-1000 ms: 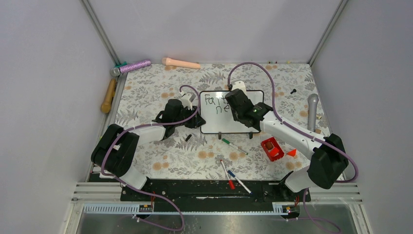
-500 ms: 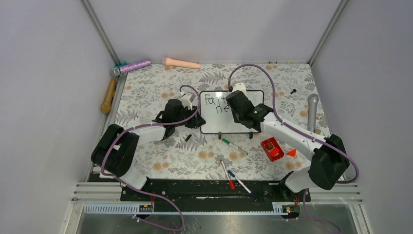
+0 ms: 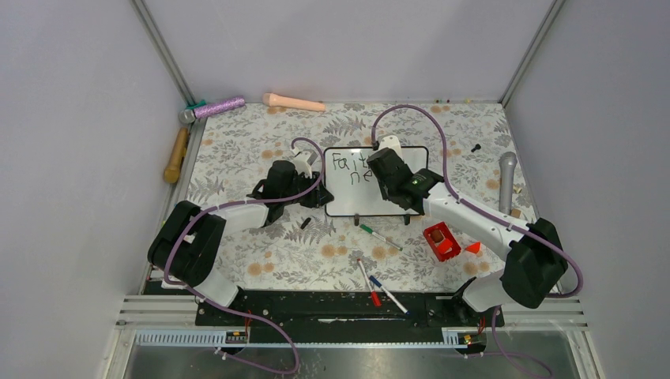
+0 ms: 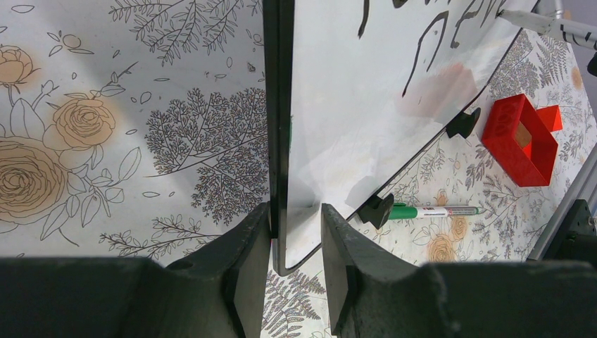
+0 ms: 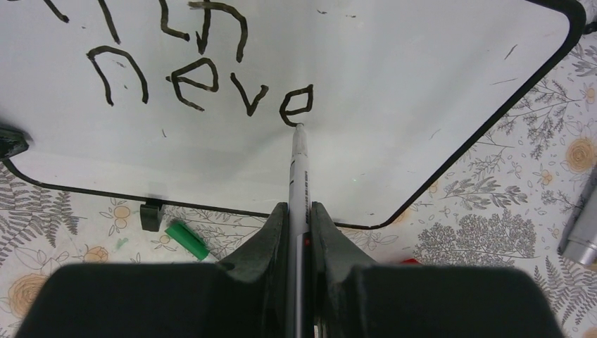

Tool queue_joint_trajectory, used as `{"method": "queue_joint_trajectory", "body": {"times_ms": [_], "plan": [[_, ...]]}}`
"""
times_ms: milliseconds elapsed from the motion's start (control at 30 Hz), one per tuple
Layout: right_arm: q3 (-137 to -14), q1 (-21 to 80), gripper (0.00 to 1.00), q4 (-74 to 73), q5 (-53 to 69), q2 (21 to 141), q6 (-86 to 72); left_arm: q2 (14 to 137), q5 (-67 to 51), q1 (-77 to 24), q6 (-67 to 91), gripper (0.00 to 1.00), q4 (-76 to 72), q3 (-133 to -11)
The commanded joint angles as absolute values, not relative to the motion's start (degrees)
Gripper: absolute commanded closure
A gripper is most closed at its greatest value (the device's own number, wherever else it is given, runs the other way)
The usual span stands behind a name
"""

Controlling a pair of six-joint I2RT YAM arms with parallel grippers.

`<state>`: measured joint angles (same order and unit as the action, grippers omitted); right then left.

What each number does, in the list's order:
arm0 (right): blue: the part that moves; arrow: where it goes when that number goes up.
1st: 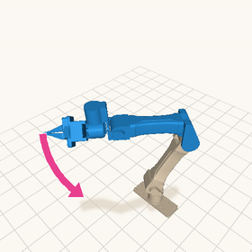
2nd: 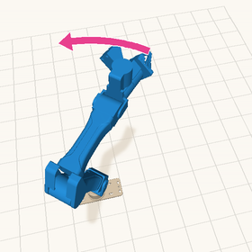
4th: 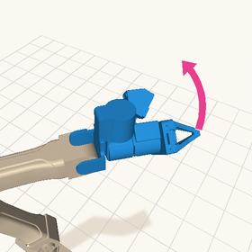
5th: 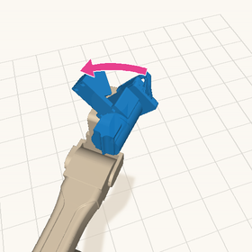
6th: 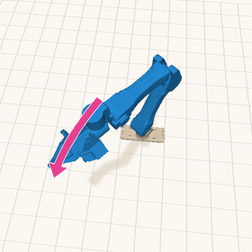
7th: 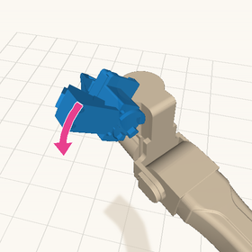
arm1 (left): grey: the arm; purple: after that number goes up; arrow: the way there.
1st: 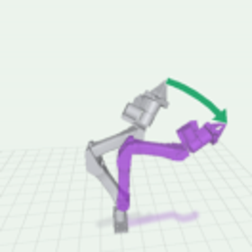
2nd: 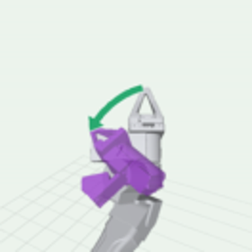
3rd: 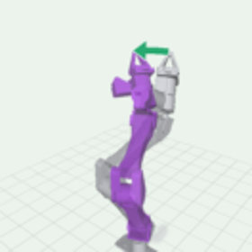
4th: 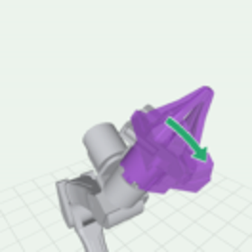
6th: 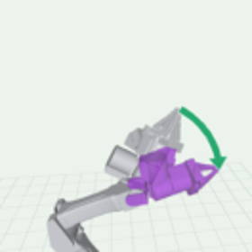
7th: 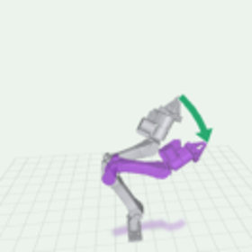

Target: Write a sentence on the whiteboard

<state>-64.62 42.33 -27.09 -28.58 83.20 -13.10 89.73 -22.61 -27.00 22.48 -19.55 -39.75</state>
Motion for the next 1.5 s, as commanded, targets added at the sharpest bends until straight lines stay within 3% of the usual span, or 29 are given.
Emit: {"method": "queue_joint_trajectory", "body": {"times_ms": [0,400,1467], "plan": [[-64.6,41.6,1.0,-27.9,-32.6,81.4,-12.9,87.9,-24.3,-27.1,22.0,0.68,-22.9,-40.6],[-61.0,41.3,1.0,-22.6,-31.0,74.6,-12.0,87.9,-24.4,-27.1,22.0,0.68,-23.1,-40.6],[-66.9,39.6,1.0,-24.1,-31.3,82.1,-10.9,87.7,-24.4,-27.1,22.0,0.69,-23.0,-40.5]]}}
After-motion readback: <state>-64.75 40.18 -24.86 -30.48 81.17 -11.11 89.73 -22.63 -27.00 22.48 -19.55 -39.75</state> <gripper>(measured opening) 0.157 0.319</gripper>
